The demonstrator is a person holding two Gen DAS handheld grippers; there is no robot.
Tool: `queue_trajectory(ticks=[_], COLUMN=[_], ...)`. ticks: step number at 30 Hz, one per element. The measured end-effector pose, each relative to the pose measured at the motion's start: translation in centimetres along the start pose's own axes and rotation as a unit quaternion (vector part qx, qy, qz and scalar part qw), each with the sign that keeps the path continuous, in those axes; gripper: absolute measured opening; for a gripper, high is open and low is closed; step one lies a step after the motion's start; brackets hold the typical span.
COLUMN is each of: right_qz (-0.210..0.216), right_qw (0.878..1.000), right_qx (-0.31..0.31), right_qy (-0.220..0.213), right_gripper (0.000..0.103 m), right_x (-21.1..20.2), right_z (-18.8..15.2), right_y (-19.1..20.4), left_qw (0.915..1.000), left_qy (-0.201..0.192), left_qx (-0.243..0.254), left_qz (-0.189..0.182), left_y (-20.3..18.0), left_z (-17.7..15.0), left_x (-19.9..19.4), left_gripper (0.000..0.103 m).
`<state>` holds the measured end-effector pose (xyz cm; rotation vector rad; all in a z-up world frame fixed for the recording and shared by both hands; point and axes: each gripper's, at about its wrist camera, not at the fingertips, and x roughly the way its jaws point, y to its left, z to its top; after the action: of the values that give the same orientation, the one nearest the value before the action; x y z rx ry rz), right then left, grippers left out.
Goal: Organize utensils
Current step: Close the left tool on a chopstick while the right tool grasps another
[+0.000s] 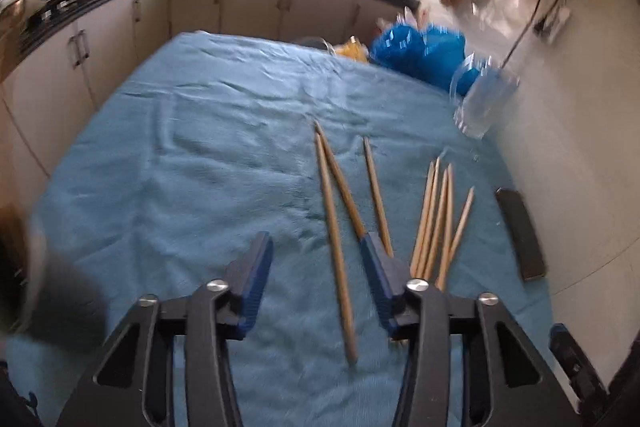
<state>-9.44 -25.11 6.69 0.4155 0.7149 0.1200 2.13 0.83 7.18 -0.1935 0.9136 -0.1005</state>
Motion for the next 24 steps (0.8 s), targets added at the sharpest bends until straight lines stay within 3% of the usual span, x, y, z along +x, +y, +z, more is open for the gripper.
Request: queue_trajectory(ticks=[3, 6, 9, 15, 19, 24], right_qz=[0.007, 0.008, 0.009, 0.031, 0.058, 0.059], right_qw=[1.000, 0.999, 0.999, 0.999, 0.996, 0.989], right_qx=[0.018, 0.026, 0.022, 0.005, -0.015, -0.054], right_qy=[0.014, 0.023, 0.027, 0.039, 0.071, 0.122], right_gripper=[0.070, 0.070, 0.070, 0.068, 0.047, 0.045], right_x=[1.5, 2.4, 3.1, 5.3, 8.7, 14.9], right_z=[0.2, 0.6, 1.3, 3.6, 5.9, 8.1], right_y=[-1.3, -2.2, -2.3, -0.7, 1.9, 5.5], left_qw=[0.9992, 0.9977, 0.9971, 0.9960, 0.9963, 0.9955], left_qy=[0.026, 0.046, 0.059, 0.050, 0.063, 0.089], left_qx=[0.029, 0.046, 0.041, 0.065, 0.043, 0.018], left_qz=[0.004, 0.018, 0.023, 0.037, 0.039, 0.027], left_y=[-1.7, -2.4, -2.2, -1.9, -0.6, 1.9], left_z=[-0.1, -0.2, -0.4, -0.5, -0.7, -2.8], left_x=[3.6, 6.2, 7.6, 7.6, 6.8, 4.2], left_gripper=[0.036, 0.020, 0.017, 0.008, 0.007, 0.007])
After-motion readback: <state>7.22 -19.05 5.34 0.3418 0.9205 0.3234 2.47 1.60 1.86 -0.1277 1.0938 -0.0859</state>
